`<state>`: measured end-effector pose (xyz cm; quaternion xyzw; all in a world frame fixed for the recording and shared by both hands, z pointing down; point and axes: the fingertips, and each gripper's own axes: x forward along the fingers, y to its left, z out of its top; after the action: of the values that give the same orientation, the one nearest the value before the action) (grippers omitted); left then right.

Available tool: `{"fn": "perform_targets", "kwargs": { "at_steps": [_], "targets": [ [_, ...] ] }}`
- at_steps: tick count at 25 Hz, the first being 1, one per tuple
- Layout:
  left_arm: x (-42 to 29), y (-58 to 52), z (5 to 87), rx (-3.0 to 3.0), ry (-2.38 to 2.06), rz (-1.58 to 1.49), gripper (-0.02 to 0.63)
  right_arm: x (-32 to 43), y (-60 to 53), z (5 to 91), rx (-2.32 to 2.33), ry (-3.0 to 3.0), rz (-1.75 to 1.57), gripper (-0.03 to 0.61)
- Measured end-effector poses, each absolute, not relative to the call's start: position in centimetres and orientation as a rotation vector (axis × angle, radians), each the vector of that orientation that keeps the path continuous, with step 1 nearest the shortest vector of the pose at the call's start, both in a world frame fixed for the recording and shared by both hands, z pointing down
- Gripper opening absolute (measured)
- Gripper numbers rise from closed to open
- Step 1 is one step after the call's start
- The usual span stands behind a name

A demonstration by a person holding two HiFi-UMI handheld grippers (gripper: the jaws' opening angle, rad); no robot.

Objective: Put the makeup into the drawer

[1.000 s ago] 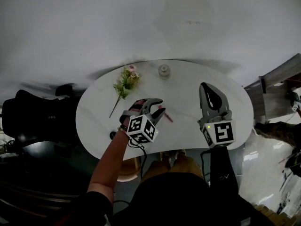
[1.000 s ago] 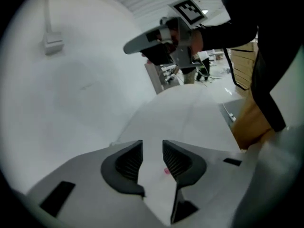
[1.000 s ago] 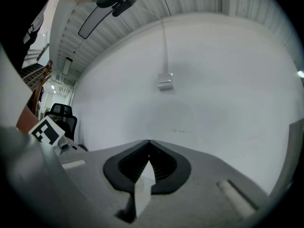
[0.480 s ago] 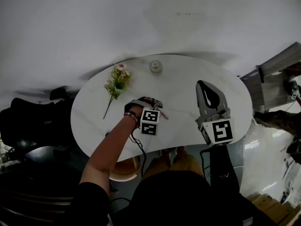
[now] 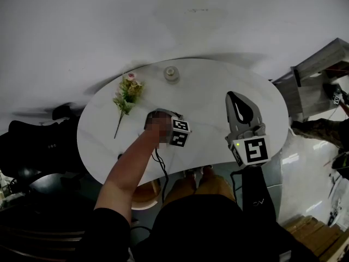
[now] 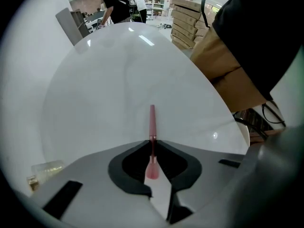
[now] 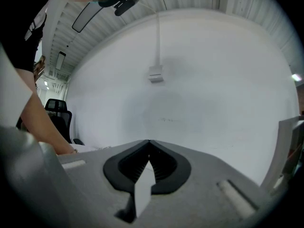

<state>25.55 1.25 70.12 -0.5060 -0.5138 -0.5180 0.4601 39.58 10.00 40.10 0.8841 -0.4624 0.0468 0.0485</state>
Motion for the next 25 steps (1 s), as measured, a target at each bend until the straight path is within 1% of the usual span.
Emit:
{"fn": "perform_targets", "kwargs": {
  "at_steps": [4,7,10,13,19,23,25],
  "targets": [
    [26.3,1.6,68.7,-1.438,-1.217,-1.285,0.044,39.5,10.2,40.3,2.692,-1.389,0.161,0.005],
    [28.6,2.5,64.4,-1.793,-1.115,-1.232,0.044,39.5,10.5,40.8,2.721,-1.389,0.173,0.005],
    [30.7,2.9,58.7,-2.128,-0.971,-1.113,0.044,39.5,10.2,39.7,2.71,-1.425,0.135,0.004],
    [32.0,3.0,52.2,-2.391,-0.794,-0.933,0.044,39.3,9.3,37.4,2.723,-1.475,0.054,0.004],
    [32.7,2.4,42.1,-2.764,-0.499,-0.576,0.044,38.8,8.6,35.1,2.735,-1.519,0.047,0.005],
    [31.5,0.3,35.0,-2.919,-0.149,-0.129,0.044,38.1,8.4,34.2,2.712,-1.536,0.03,0.005],
    [30.5,0.0,33.3,-2.989,-0.07,0.002,0.044,37.7,8.2,33.8,2.701,-1.567,0.018,0.005]
  ]
}}
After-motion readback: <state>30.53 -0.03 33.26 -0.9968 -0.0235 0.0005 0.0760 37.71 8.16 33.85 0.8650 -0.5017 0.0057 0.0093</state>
